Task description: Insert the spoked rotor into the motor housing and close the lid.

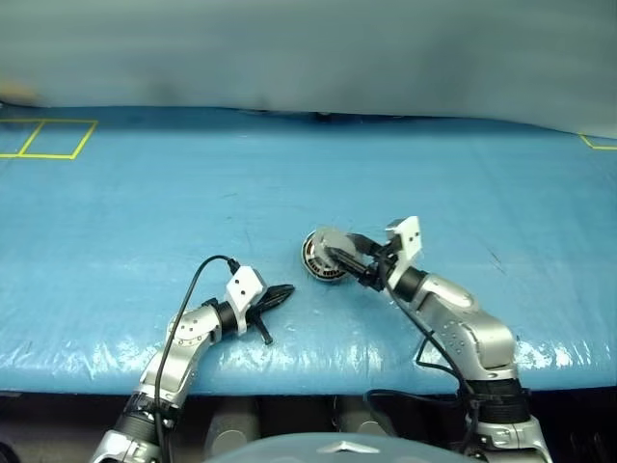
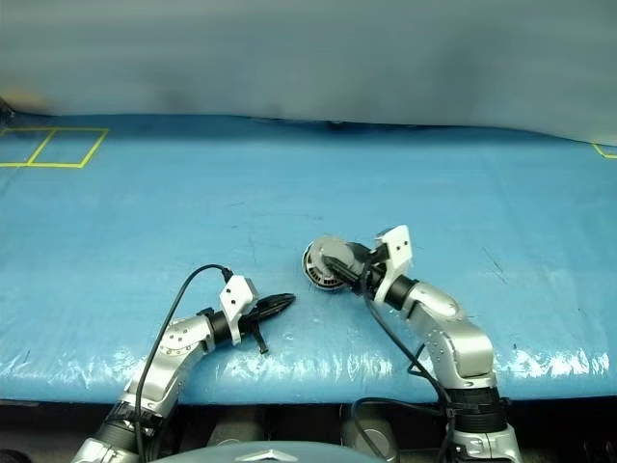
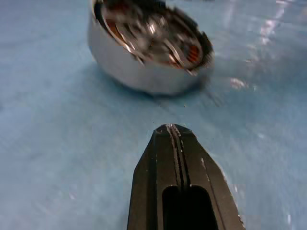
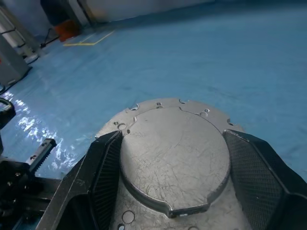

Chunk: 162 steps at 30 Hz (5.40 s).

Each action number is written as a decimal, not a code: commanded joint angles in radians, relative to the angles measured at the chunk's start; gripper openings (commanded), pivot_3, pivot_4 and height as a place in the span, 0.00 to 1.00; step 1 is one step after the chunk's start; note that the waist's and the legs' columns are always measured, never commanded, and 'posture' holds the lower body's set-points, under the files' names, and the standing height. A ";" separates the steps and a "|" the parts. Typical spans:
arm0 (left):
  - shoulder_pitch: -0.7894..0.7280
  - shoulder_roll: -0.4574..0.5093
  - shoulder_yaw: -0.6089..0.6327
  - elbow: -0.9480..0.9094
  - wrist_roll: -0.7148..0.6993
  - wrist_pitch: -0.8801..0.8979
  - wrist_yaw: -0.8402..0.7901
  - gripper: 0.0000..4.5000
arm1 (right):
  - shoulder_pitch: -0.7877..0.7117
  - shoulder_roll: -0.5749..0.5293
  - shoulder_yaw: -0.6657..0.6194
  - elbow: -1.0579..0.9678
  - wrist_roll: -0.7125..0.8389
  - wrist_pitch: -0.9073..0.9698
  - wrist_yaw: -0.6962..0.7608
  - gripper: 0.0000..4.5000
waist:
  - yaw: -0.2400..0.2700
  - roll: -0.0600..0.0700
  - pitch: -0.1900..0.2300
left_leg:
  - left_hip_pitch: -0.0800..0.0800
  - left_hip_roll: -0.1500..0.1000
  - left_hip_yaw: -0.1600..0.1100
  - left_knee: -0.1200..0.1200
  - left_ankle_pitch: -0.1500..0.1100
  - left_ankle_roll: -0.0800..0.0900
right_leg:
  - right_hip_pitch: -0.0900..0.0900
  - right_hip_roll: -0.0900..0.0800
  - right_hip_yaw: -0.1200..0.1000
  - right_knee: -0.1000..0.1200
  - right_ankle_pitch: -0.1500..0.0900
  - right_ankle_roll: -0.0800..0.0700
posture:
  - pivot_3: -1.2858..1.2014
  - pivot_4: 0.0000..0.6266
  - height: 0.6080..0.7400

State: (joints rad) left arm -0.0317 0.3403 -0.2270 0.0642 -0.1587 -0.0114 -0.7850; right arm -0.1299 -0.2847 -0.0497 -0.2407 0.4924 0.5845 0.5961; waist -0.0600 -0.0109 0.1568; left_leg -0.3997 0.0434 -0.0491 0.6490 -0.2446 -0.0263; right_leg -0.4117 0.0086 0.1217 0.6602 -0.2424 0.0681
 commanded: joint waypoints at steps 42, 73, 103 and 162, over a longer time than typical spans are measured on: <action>0.119 0.003 0.126 -0.098 -0.079 -0.009 0.055 0.01 | -0.063 -0.054 0.357 0.229 -0.424 -0.239 0.025 0.67 | -0.025 -0.005 -0.004 | 0.008 0.001 0.002 0.000 0.001 -0.001 | 0.004 0.001 0.001 0.002 0.000 -0.002 | 0.52 0.24 1.00; -0.166 0.014 0.034 0.068 -0.089 0.063 -0.127 0.01 | -0.012 -0.045 0.400 0.160 -0.423 -0.197 0.079 0.67 | -0.026 -0.008 -0.007 | 0.008 0.002 0.001 -0.003 0.000 0.000 | 0.003 0.002 0.000 0.001 0.000 -0.001 | 0.52 0.24 1.00; -0.141 0.015 0.018 0.112 -0.015 0.032 -0.116 0.01 | -0.038 -0.029 0.387 0.177 -0.416 -0.198 0.076 0.67 | -0.022 -0.008 -0.010 | 0.009 0.002 0.001 -0.002 0.000 0.000 | 0.005 0.002 0.000 0.001 -0.001 -0.003 | 0.52 0.24 1.00; -0.142 -0.017 0.003 0.130 -0.013 0.001 -0.093 0.00 | 0.042 0.205 -0.225 0.109 0.499 0.490 -0.243 0.33 | -0.007 -0.003 -0.004 | 0.002 0.000 0.000 -0.002 0.000 -0.001 | 0.001 0.000 0.000 -0.001 -0.001 -0.001 | 0.52 0.24 1.00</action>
State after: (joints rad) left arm -0.1818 0.3320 -0.2008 0.1846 -0.1936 -0.0170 -0.8770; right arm -0.0881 -0.0821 -0.2949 -0.1223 0.9809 1.0762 0.3498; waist -0.0672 -0.0139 0.1529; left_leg -0.3977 0.0435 -0.0490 0.6467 -0.2447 -0.0269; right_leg -0.4105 0.0086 0.1220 0.6591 -0.2435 0.0669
